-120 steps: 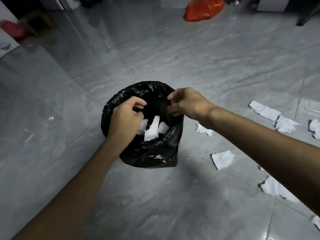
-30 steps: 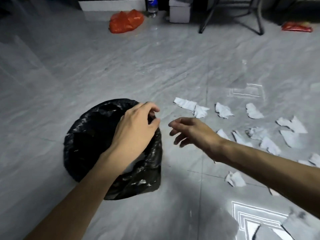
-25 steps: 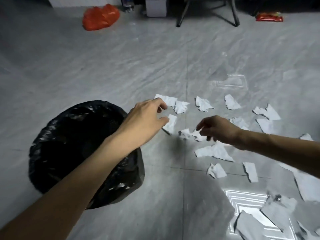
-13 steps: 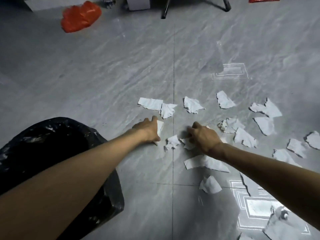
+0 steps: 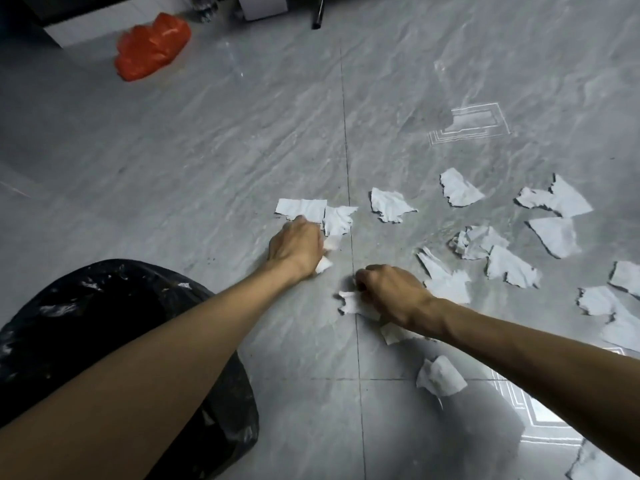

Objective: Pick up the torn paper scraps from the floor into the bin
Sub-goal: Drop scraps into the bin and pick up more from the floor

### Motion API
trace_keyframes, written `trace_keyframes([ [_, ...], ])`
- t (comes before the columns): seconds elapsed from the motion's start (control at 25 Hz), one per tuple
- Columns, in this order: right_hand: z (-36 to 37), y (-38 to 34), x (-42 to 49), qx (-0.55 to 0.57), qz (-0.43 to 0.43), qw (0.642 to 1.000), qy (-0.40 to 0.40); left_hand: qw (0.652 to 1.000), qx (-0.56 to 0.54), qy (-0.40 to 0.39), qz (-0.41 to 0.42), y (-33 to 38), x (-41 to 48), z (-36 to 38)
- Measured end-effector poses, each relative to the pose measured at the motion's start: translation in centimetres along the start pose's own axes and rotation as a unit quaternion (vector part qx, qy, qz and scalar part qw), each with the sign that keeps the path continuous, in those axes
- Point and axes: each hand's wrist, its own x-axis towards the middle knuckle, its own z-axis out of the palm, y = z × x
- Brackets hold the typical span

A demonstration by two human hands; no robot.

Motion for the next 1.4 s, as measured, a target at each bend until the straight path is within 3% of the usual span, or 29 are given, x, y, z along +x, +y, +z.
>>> trace_keyframes([
  [0.08, -1.0, 0.8, -0.6, 0.053, 0.023, 0.997, 0.048, 0.998, -0.032, 0.008, 0.057, 1.3, 2.1, -0.4],
  [0.16, -2.9, 1.8, -1.6, 0.161, 0.088, 0.979, 0.091, 0.994, -0.010, -0.041, 0.102, 2.7, 3.8, 0.2],
  [0.24, -4.7, 3.0, -2.9, 0.268, 0.146, 0.945, 0.116, 0.990, 0.028, -0.077, 0.112, 3.6, 4.5, 1.4],
  [0.36, -5.9, 3.6, -5.2, 0.348, 0.181, 0.910, 0.136, 0.991, 0.041, -0.054, 0.115, 3.5, 3.7, 2.8],
  [0.52, -5.7, 2.5, -6.7, 0.386, 0.201, 0.891, 0.132, 0.991, -0.055, -0.069, 0.097, 3.5, 0.4, 1.3],
  [0.68, -5.5, 0.7, -7.3, 0.487, 0.234, 0.833, 0.119, 0.985, -0.144, -0.030, 0.090, 2.8, -3.0, -2.9],
  [0.8, -5.8, -1.7, -7.6, 0.548, 0.238, 0.797, 0.092, 0.966, -0.244, 0.014, 0.079, 1.5, -6.5, -8.0],
  [0.96, -8.2, -8.4, -6.4, 0.597, 0.188, 0.776, 0.074, 0.924, -0.370, 0.067, 0.072, -2.2, -13.2, -14.7],
  [1.08, -10.9, -15.0, -5.1, 0.623, 0.098, 0.774, 0.060, 0.892, -0.432, 0.127, 0.046, -6.5, -18.1, -17.7],
  [1.16, -12.4, -18.7, -4.5, 0.612, 0.047, 0.787, 0.067, 0.890, -0.419, 0.181, 0.014, -10.0, -20.6, -18.2],
  [1.28, -13.6, -23.0, -3.3, 0.545, -0.030, 0.829, 0.124, 0.931, -0.267, 0.243, -0.050, -14.3, -23.7, -15.7],
  [1.4, -12.8, -26.1, -1.5, 0.429, -0.087, 0.883, 0.169, 0.971, -0.145, 0.184, -0.052, -16.9, -25.3, -12.1],
])
